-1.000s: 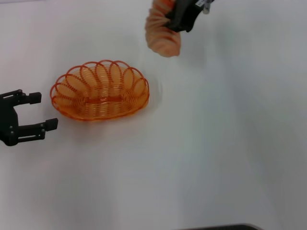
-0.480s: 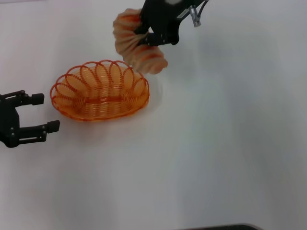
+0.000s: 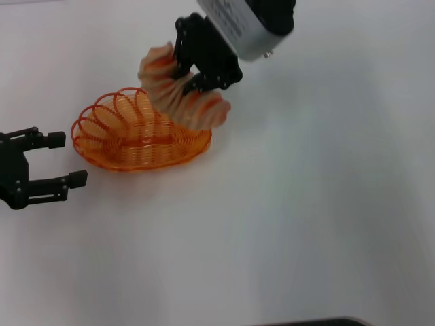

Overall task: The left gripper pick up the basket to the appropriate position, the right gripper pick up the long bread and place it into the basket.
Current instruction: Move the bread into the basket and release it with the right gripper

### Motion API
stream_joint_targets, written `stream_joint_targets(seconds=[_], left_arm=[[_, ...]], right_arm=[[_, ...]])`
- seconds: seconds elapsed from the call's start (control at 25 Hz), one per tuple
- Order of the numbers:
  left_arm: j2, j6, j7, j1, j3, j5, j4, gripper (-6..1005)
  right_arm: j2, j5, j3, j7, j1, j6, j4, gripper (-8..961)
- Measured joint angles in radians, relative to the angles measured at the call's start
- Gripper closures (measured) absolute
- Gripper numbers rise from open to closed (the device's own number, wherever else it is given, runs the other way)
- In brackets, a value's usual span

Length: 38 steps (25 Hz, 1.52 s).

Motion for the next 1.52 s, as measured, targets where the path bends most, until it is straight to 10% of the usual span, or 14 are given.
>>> stream_joint_targets(seconds=[1.52], left_arm=[[-0.018,0.015,-0.032,0.023,-0.067,-0.031,-0.015,190]], right_arm=[[0.012,0.243,-0.292,-0.562,0.075,0.225,0.203,784]])
